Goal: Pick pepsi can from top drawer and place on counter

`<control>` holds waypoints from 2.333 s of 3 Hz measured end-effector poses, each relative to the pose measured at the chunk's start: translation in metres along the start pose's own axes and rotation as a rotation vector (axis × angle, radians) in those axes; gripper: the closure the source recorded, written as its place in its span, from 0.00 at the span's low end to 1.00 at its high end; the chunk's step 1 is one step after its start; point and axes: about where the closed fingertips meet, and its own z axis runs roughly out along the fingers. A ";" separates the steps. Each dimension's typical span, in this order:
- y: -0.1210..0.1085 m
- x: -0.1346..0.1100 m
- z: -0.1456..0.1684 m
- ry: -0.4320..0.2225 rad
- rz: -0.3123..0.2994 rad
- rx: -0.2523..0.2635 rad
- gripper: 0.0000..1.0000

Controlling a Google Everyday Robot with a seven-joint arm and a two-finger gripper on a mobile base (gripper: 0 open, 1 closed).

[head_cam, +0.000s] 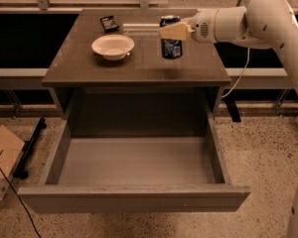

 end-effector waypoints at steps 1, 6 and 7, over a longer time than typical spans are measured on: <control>-0.005 0.003 0.006 -0.112 -0.024 -0.032 1.00; -0.030 0.039 0.026 -0.158 -0.083 0.019 0.28; -0.029 0.039 0.029 -0.158 -0.083 0.014 0.06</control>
Offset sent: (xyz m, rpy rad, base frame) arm 0.0165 -0.0099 -0.0216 0.1439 -0.1987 0.0334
